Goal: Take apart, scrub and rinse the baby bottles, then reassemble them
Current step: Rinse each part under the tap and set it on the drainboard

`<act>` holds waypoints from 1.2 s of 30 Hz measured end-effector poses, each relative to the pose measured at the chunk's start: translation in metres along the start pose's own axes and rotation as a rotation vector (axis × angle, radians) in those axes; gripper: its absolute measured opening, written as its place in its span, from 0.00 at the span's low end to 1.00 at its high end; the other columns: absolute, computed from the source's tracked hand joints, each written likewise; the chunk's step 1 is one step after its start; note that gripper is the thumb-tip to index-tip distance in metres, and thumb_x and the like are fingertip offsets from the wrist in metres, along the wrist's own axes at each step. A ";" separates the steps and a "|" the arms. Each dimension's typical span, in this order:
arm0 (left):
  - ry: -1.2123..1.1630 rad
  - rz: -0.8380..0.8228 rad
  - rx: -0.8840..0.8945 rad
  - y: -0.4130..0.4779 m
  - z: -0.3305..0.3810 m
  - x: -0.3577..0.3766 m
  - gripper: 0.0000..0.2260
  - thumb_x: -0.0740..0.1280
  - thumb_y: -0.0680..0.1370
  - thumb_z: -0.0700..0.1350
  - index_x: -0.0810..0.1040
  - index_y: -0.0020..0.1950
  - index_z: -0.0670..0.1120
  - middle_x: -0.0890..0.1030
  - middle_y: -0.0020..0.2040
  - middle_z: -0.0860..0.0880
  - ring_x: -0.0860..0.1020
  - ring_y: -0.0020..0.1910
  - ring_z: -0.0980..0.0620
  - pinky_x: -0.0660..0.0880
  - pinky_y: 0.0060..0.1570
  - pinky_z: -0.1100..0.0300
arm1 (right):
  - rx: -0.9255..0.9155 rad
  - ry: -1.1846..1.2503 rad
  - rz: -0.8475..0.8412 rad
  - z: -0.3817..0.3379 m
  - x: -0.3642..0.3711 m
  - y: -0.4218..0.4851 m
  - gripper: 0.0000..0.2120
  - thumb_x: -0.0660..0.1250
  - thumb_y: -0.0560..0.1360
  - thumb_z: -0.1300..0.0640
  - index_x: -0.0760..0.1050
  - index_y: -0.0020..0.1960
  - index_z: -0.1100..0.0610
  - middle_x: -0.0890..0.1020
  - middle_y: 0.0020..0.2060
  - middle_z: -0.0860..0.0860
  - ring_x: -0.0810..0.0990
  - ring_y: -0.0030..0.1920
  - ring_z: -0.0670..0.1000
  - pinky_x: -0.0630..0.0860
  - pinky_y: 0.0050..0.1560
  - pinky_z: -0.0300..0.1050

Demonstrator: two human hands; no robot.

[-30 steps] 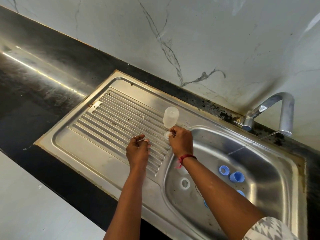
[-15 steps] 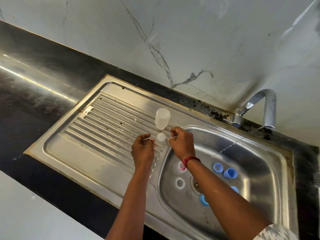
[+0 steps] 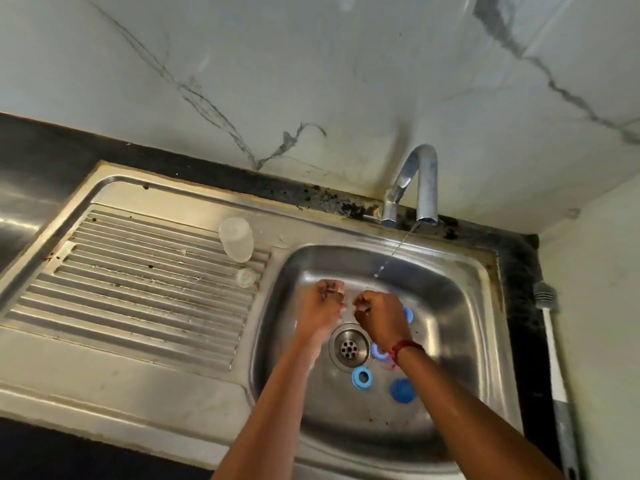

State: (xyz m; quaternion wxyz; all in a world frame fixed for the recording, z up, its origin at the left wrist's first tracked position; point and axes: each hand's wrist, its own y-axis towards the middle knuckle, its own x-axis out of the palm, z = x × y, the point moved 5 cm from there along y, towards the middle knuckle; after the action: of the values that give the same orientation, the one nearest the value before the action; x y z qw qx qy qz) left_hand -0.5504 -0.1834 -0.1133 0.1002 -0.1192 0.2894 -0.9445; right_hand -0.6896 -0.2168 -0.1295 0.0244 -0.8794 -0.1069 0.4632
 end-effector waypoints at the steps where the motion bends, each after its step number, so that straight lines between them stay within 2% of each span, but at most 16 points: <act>1: -0.010 -0.012 -0.046 0.002 -0.005 0.006 0.03 0.64 0.82 0.40 0.78 0.53 0.44 0.79 0.45 0.46 0.77 0.37 0.55 0.72 0.31 0.67 | 0.017 -0.038 -0.030 0.011 -0.001 -0.001 0.06 0.69 0.70 0.64 0.84 0.44 0.59 0.84 0.37 0.52 0.81 0.44 0.52 0.71 0.44 0.41; 3: -0.010 -0.034 -0.120 0.009 -0.017 0.014 0.10 0.63 0.83 0.48 0.76 0.62 0.47 0.80 0.54 0.50 0.79 0.49 0.54 0.75 0.41 0.61 | 0.065 -0.144 -0.075 0.032 -0.002 0.000 0.09 0.69 0.71 0.63 0.84 0.50 0.58 0.86 0.45 0.53 0.82 0.51 0.53 0.70 0.46 0.39; 5: -0.048 -0.046 -0.183 0.018 -0.029 0.016 0.17 0.62 0.82 0.55 0.74 0.68 0.49 0.78 0.61 0.52 0.76 0.60 0.53 0.75 0.49 0.55 | 0.092 -0.277 -0.094 0.047 -0.001 0.002 0.10 0.67 0.71 0.62 0.83 0.51 0.58 0.85 0.49 0.54 0.81 0.54 0.57 0.72 0.48 0.43; 8: -0.067 -0.019 -0.227 0.028 -0.039 0.016 0.21 0.61 0.81 0.59 0.72 0.72 0.51 0.75 0.66 0.53 0.72 0.67 0.51 0.72 0.54 0.51 | 0.080 -0.456 -0.139 0.060 0.004 0.008 0.11 0.67 0.70 0.60 0.81 0.52 0.54 0.83 0.51 0.51 0.76 0.56 0.57 0.73 0.49 0.47; 12: -0.048 0.031 -0.249 0.040 -0.044 0.017 0.21 0.63 0.80 0.60 0.73 0.69 0.52 0.76 0.65 0.53 0.74 0.62 0.54 0.72 0.51 0.53 | 0.056 -0.530 -0.171 0.072 0.017 0.022 0.16 0.66 0.74 0.58 0.78 0.60 0.50 0.79 0.59 0.48 0.70 0.60 0.54 0.67 0.58 0.48; 14: -0.032 0.043 -0.256 0.045 -0.047 0.017 0.20 0.64 0.79 0.60 0.73 0.68 0.53 0.76 0.65 0.52 0.74 0.60 0.54 0.72 0.52 0.53 | 0.063 -0.550 -0.170 0.077 0.023 0.029 0.16 0.65 0.75 0.59 0.77 0.61 0.49 0.78 0.60 0.48 0.69 0.61 0.54 0.66 0.59 0.48; 19: -0.042 0.055 -0.236 0.054 -0.047 0.017 0.20 0.68 0.78 0.58 0.73 0.67 0.52 0.76 0.65 0.50 0.75 0.63 0.51 0.74 0.61 0.49 | 0.052 -0.637 -0.221 0.086 0.037 0.041 0.15 0.64 0.76 0.59 0.76 0.62 0.49 0.77 0.60 0.50 0.69 0.62 0.55 0.66 0.59 0.50; 27: -0.067 0.037 -0.180 0.049 -0.038 0.015 0.14 0.68 0.80 0.53 0.76 0.64 0.52 0.79 0.63 0.51 0.76 0.63 0.53 0.74 0.62 0.49 | -0.013 -0.679 -0.195 0.089 0.047 0.049 0.13 0.63 0.76 0.58 0.76 0.60 0.52 0.80 0.57 0.52 0.71 0.61 0.56 0.66 0.60 0.51; 29: -0.063 0.039 -0.172 0.047 -0.036 0.014 0.12 0.67 0.80 0.52 0.76 0.62 0.52 0.79 0.62 0.51 0.76 0.63 0.54 0.74 0.62 0.49 | -0.026 -0.590 -0.182 0.091 0.049 0.049 0.16 0.67 0.74 0.56 0.77 0.61 0.53 0.79 0.58 0.52 0.72 0.62 0.56 0.67 0.60 0.51; 31: -0.075 0.047 -0.159 0.044 -0.033 0.012 0.09 0.67 0.80 0.51 0.76 0.60 0.53 0.79 0.61 0.51 0.76 0.62 0.54 0.75 0.60 0.50 | 0.011 -0.320 -0.128 0.087 0.045 0.049 0.20 0.72 0.70 0.58 0.78 0.62 0.55 0.78 0.58 0.54 0.75 0.60 0.57 0.71 0.59 0.49; 33: -0.091 0.063 -0.147 0.041 -0.029 0.009 0.08 0.67 0.80 0.51 0.77 0.59 0.53 0.80 0.60 0.51 0.77 0.61 0.54 0.76 0.56 0.52 | 0.094 -0.029 -0.010 0.079 0.033 0.050 0.21 0.75 0.67 0.62 0.79 0.59 0.58 0.77 0.55 0.54 0.78 0.53 0.54 0.72 0.52 0.43; 36: -0.104 0.095 -0.141 0.038 -0.024 0.005 0.09 0.67 0.81 0.51 0.77 0.60 0.51 0.81 0.59 0.50 0.78 0.59 0.54 0.76 0.50 0.55 | 0.187 0.205 0.157 0.064 0.012 0.053 0.21 0.78 0.65 0.64 0.80 0.57 0.60 0.75 0.52 0.53 0.77 0.49 0.51 0.69 0.49 0.35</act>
State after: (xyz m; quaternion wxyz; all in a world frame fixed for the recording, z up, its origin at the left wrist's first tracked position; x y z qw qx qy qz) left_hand -0.5574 -0.2029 -0.1538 0.1513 -0.1611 0.3548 -0.9084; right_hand -0.7265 -0.2690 -0.1833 0.0808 -0.9216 0.0090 0.3796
